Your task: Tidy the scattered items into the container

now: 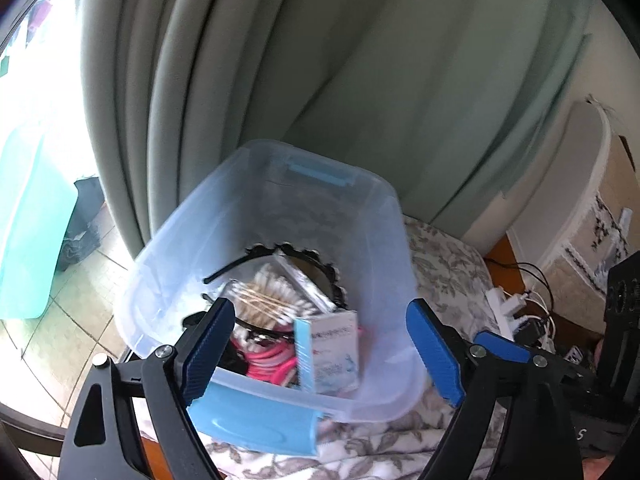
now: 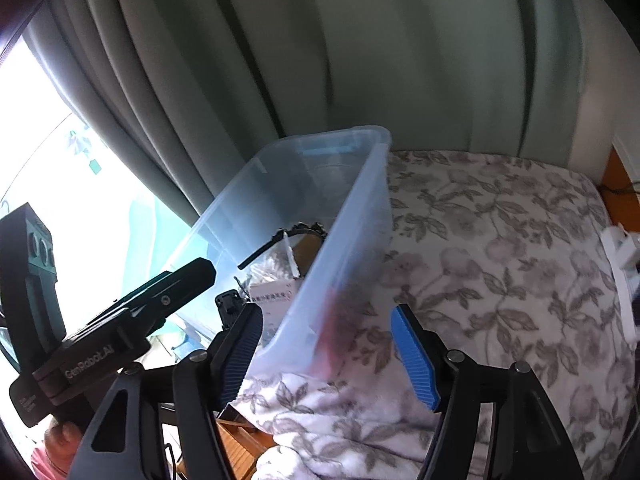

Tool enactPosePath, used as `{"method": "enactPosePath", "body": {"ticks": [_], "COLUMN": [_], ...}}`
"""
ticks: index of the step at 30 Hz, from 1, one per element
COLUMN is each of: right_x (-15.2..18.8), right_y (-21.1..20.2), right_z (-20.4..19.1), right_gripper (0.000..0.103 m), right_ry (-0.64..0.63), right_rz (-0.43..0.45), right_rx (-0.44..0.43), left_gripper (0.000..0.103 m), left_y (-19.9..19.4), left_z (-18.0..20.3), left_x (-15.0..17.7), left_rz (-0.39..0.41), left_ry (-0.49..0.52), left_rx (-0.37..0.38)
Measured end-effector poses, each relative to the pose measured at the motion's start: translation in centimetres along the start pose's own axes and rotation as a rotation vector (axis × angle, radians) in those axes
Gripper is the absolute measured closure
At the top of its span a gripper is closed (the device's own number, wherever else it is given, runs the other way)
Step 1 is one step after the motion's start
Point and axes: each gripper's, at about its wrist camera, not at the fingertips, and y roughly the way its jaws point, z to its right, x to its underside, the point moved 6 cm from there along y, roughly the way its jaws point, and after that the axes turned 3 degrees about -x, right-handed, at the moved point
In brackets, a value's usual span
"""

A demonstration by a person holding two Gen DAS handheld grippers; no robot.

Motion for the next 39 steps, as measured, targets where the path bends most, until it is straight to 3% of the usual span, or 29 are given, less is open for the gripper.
{"method": "enactPosePath", "body": {"ticks": [6, 20, 30, 39], "right_x": [0.9, 2.9, 3.8, 4.3], "right_y": [-1.3, -3.3, -4.3, -4.4], "right_z": [1.1, 3.7, 6.0, 6.5], "right_gripper": [0.032, 0.031, 0.031, 0.031], "right_ry": [0.014, 0.055, 0.103, 0.118], "right_rz": [0.009, 0.013, 0.01, 0.0], "right_rx": [0.012, 0.027, 0.097, 0.094], "left_gripper": [0.015, 0.015, 0.015, 0.015], "left_y": [-0.7, -0.6, 0.4, 0.8], "left_z": [2.1, 5.0, 5.8, 5.9], "left_x": [0.3, 2.0, 3.4, 3.9], "left_rz": [0.023, -0.013, -0.045, -0.072], "left_ry": [0.072, 0.14, 0.192, 0.192], "left_rx": [-0.039, -0.02, -0.11, -0.125]}}
